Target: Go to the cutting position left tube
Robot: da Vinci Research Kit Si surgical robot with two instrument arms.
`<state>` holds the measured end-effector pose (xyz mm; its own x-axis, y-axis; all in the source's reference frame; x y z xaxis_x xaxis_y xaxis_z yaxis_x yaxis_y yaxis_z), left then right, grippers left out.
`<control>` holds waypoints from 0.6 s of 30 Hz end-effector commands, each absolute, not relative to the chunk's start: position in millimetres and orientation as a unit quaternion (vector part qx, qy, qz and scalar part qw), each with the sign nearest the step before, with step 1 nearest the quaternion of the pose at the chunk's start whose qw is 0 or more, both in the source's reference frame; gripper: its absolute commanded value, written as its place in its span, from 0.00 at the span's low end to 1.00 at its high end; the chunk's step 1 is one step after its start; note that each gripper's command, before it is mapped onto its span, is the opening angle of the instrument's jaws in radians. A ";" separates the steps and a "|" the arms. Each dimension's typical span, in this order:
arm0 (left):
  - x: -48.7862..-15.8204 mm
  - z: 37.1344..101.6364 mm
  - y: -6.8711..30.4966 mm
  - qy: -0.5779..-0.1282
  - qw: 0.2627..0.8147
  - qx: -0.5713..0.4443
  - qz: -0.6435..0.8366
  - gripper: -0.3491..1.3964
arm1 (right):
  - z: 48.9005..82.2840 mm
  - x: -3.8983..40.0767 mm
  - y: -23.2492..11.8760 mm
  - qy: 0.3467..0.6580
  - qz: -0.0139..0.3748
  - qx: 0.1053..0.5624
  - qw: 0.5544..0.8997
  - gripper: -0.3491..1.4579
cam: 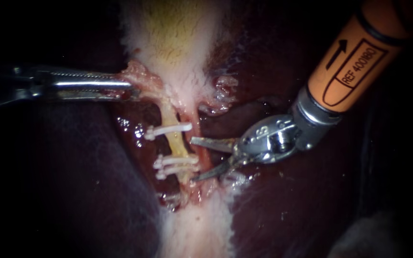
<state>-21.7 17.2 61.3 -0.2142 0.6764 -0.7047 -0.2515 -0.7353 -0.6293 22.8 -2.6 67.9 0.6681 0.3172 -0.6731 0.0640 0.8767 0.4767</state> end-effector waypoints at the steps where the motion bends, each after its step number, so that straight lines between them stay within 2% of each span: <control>1: -21.7 61.3 17.2 -0.195 0.307 -0.547 0.754 0.00 | 68.2 23.1 -2.7 0.400 0.071 0.239 0.882 0.98; 18: -22.1 61.1 17.1 -0.196 0.305 -0.547 0.754 0.00 | 72.2 26.2 -1.4 0.403 0.072 0.259 0.875 0.98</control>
